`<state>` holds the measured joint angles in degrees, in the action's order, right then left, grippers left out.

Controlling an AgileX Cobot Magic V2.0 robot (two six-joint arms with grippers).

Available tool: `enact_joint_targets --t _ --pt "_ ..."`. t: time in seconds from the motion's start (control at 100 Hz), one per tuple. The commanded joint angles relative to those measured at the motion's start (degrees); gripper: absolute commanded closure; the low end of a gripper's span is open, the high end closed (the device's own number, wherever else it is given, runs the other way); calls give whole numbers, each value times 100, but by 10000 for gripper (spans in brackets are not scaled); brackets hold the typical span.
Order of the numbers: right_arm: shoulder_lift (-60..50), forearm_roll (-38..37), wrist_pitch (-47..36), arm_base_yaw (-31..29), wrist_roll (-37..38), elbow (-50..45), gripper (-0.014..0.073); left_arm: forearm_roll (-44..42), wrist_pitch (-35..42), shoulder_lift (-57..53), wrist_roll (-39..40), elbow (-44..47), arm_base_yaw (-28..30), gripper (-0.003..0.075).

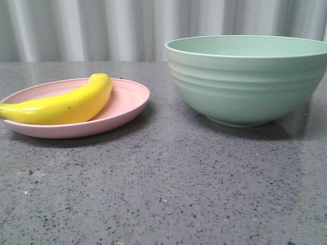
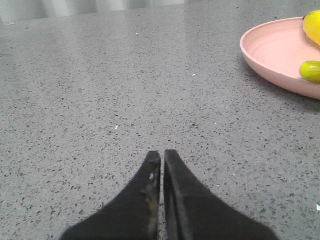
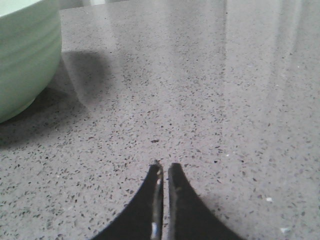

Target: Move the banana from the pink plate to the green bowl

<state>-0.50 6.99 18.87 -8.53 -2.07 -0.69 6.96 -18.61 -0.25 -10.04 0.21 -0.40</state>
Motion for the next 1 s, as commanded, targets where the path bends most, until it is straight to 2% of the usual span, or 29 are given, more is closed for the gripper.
enact_joint_targets --t 0.0,0.74,0.83,0.99 --pt "-118 -54 -103 -32 -6 -131 657 55 410 -162 45 61 15 741" --pt "-118 -88 -103 -32 -16 -131 657 55 604 -162 45 61 15 741" --pt "-118 -336 -103 -32 -29 -131 657 55 738 -162 37 61 15 741" --pt "-118 -1271 -254 -32 -29 -131 657 170 818 -162 37 61 15 741"
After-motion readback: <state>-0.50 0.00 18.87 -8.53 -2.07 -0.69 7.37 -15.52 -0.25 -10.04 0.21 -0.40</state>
